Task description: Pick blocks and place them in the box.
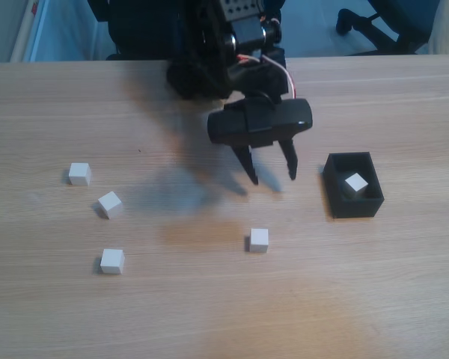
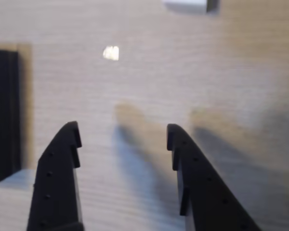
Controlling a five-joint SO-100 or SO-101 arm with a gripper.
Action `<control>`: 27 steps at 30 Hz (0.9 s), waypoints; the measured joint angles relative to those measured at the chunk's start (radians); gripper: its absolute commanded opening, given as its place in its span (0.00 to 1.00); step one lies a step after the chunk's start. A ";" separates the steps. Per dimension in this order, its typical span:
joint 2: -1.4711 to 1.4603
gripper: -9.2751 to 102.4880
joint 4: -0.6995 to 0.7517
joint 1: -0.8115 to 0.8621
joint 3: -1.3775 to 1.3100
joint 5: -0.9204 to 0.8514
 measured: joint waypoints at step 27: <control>-0.552 0.28 -0.281 0.150 -0.311 -0.124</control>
